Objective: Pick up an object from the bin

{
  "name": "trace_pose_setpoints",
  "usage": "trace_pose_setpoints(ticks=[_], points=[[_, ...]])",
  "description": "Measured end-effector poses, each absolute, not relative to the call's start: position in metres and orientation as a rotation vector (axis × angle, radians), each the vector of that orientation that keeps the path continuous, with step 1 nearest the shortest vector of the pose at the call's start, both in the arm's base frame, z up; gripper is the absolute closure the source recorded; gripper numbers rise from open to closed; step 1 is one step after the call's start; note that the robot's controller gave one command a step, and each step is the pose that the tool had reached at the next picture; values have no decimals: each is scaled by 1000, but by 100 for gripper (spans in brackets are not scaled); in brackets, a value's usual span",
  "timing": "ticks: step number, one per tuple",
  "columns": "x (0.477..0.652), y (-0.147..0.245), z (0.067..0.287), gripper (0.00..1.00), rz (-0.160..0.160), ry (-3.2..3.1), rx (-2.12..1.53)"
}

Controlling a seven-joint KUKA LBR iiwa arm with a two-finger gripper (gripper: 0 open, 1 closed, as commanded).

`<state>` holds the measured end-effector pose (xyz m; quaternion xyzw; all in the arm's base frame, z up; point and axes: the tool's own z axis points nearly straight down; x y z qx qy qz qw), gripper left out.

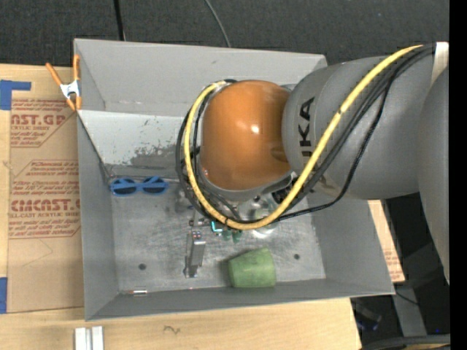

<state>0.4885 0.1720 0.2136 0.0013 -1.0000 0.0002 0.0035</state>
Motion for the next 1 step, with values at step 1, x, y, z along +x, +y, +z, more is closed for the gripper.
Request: trace_pose_setpoints(ticks=[1], points=[[515, 101, 124, 0, 1, -3128, 227]])
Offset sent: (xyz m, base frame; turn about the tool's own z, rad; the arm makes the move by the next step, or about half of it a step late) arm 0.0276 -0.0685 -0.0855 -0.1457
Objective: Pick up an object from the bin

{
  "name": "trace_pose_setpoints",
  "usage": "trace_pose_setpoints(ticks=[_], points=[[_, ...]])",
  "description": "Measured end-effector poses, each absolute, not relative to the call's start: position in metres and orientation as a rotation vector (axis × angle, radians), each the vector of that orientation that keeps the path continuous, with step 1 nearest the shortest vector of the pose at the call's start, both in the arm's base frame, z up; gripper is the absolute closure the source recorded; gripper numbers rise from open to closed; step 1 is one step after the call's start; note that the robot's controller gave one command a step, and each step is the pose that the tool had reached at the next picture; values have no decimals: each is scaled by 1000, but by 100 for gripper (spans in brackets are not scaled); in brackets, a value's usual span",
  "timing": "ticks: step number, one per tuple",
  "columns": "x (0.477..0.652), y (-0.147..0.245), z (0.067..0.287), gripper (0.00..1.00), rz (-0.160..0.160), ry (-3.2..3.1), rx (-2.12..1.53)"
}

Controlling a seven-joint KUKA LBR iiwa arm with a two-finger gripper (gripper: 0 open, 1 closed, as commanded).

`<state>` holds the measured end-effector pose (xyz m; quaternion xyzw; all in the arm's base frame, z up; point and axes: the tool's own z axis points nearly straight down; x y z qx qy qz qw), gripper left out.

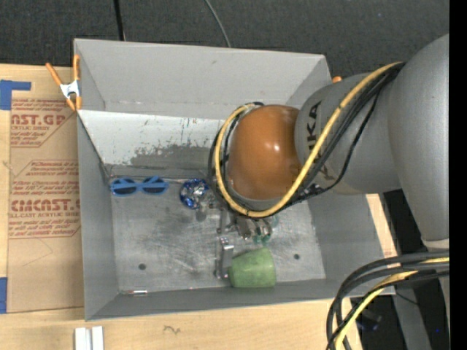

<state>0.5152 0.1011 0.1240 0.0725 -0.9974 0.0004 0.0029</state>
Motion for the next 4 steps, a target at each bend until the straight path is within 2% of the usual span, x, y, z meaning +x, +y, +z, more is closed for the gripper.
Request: trace_pose_setpoints(ticks=[1, 2, 3, 4], points=[[497, 27, 107, 0, 4, -3117, 357], [492, 11, 73, 0, -3, -3136, 392], [511, -34, 71, 0, 0, -3090, 603], [512, -32, 72, 100, -3, -3094, 604]])
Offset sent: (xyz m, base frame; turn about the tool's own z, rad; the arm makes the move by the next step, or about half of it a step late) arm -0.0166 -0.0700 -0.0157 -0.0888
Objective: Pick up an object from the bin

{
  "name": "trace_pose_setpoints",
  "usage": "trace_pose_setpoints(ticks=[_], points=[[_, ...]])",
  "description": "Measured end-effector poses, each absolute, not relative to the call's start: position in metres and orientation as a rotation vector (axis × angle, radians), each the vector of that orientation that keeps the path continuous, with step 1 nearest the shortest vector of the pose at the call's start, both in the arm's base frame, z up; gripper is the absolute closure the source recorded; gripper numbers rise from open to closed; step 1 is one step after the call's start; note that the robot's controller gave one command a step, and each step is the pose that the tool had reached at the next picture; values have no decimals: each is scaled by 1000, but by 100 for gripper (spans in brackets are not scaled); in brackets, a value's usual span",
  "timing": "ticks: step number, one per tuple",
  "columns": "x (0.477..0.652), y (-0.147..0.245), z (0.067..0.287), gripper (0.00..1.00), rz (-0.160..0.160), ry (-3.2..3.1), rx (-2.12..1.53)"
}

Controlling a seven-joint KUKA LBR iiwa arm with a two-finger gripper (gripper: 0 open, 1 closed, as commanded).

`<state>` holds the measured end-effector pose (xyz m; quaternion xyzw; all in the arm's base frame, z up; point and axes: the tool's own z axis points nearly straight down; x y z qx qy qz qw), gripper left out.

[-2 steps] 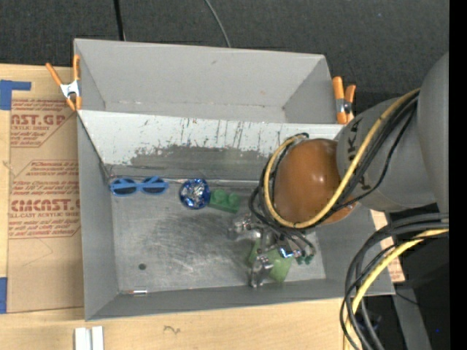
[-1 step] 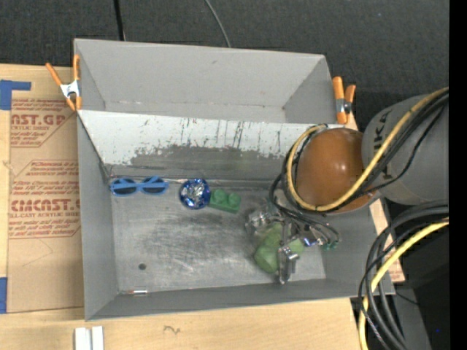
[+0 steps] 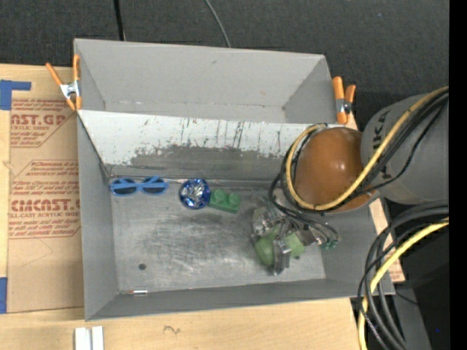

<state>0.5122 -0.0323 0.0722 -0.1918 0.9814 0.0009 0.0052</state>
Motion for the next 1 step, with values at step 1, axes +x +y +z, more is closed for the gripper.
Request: trace_pose_setpoints(ticks=[1], points=[[504, -30, 238, 100, -3, 3069, -627]])
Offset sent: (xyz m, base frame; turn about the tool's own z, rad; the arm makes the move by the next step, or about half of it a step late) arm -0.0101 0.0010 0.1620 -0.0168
